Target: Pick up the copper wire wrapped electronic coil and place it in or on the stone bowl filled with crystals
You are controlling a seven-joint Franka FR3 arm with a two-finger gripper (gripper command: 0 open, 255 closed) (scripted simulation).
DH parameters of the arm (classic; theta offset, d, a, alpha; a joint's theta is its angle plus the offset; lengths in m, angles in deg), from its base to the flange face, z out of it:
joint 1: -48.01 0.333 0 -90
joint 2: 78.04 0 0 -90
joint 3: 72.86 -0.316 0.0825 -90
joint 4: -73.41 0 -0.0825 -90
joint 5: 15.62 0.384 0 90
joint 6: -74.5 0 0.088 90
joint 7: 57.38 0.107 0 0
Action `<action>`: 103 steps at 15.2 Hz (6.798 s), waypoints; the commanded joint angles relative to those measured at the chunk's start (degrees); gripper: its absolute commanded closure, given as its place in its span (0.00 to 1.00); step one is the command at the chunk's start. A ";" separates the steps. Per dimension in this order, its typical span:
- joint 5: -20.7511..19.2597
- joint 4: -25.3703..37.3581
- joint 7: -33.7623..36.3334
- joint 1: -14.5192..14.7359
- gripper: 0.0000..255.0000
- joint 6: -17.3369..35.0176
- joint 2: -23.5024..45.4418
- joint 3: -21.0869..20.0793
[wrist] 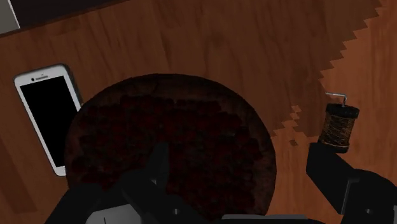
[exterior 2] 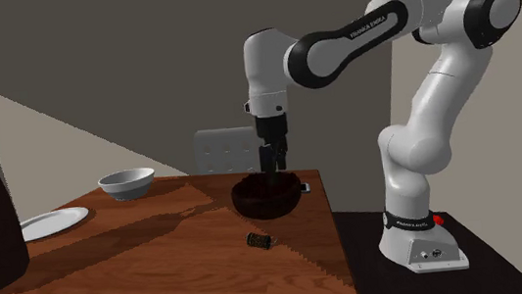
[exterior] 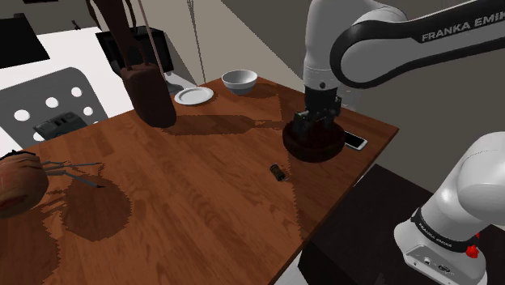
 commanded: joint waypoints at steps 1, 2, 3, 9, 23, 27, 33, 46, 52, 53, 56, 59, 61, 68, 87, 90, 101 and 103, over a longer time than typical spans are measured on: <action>0.62 0.62 3.64 0.21 0.00 2.36 2.87 -2.27; 0.70 1.28 5.45 0.21 0.00 3.52 4.66 -3.44; 0.67 2.02 7.30 0.19 0.00 4.67 6.52 -4.59; -2.32 8.19 19.26 -0.25 0.00 10.70 19.06 -10.94; -4.52 5.53 21.70 -0.46 0.00 17.24 23.41 -11.81; -4.52 5.53 21.70 -0.45 1.00 17.23 23.40 -11.81; -4.52 5.53 21.70 -0.45 1.00 17.23 23.40 -11.81; -2.08 10.00 19.43 -0.19 1.00 8.41 18.50 -10.83; -1.38 13.05 18.63 -0.14 1.00 3.65 16.61 -10.26; -1.30 13.60 18.53 -0.14 1.00 2.86 16.35 -10.16; -1.09 15.31 18.23 -0.15 1.00 0.50 15.65 -9.89; -0.95 17.13 17.99 -0.18 1.00 -1.84 15.08 -9.64; -0.89 18.41 17.86 -0.21 1.00 -3.40 14.77 -9.48; -0.84 22.63 17.55 -0.33 1.00 -8.18 14.16 -9.04; -3.21 8.43 -2.44 -6.15 1.00 -4.05 3.91 5.31; -3.19 6.40 -2.29 -6.11 1.00 -1.67 4.27 5.15; -3.20 2.64 -1.95 -6.08 1.00 3.19 5.38 4.77; -3.20 2.64 -1.95 -6.08 1.00 3.19 5.38 4.77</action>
